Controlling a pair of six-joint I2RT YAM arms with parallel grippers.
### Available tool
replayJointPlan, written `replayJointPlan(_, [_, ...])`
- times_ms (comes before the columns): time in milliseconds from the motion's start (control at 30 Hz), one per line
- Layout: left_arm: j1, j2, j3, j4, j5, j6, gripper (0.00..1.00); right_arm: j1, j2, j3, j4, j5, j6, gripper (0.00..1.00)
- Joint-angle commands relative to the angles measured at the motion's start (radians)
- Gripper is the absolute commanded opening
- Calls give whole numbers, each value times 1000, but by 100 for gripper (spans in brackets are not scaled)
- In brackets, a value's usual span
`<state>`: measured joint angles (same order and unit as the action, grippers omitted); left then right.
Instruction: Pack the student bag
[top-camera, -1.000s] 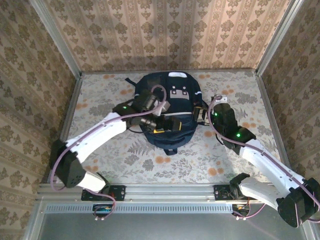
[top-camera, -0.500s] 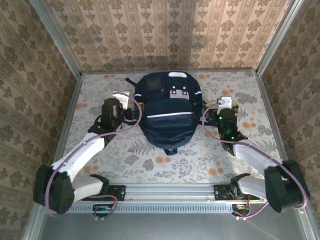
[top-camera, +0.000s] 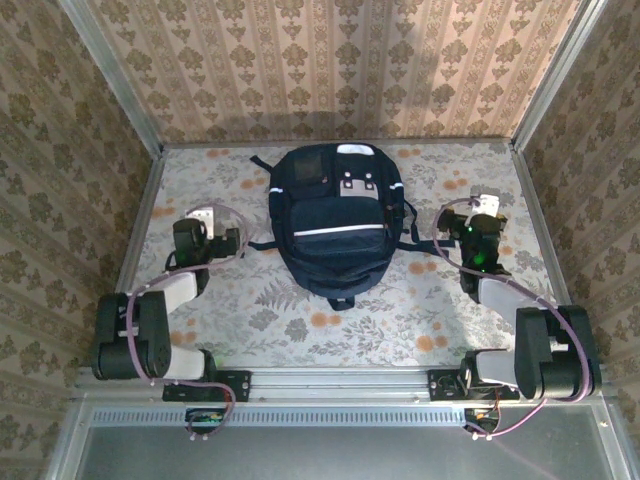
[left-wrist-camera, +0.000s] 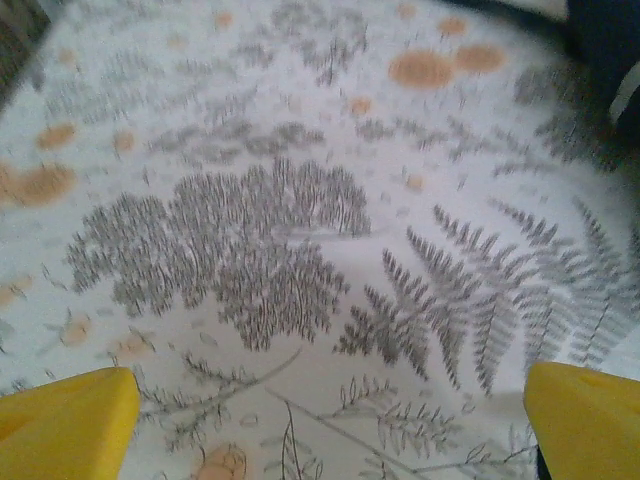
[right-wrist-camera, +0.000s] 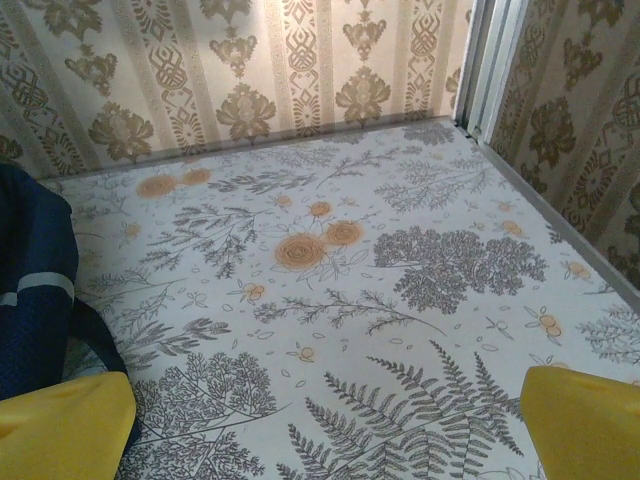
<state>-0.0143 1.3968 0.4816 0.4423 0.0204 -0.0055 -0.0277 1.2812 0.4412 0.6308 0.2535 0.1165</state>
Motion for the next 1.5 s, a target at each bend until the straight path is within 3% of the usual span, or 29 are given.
replayJointPlan(0, [13,17,-16,180,65,65,100,-20,31,-71,98,-44,47,100])
replayJointPlan(67, [17,51,-81,331,56,61,100,-24,95,-157,311,-71,50,100])
replayJointPlan(133, [21,154,-160,593,49,63,100,-21,187,-216,502,-142,20,100])
replayJointPlan(167, [24,151,-169,614,65,66,100,-21,222,-224,547,-167,12,100])
replayJointPlan(233, [10,139,-104,467,114,105,100,-25,293,-235,664,-203,2,100])
replayJointPlan(433, [17,138,-68,388,43,57,100,13,253,-49,259,-221,-56,100])
replayJointPlan(1467, [16,137,-72,395,41,58,100,54,254,-39,245,-198,-103,100])
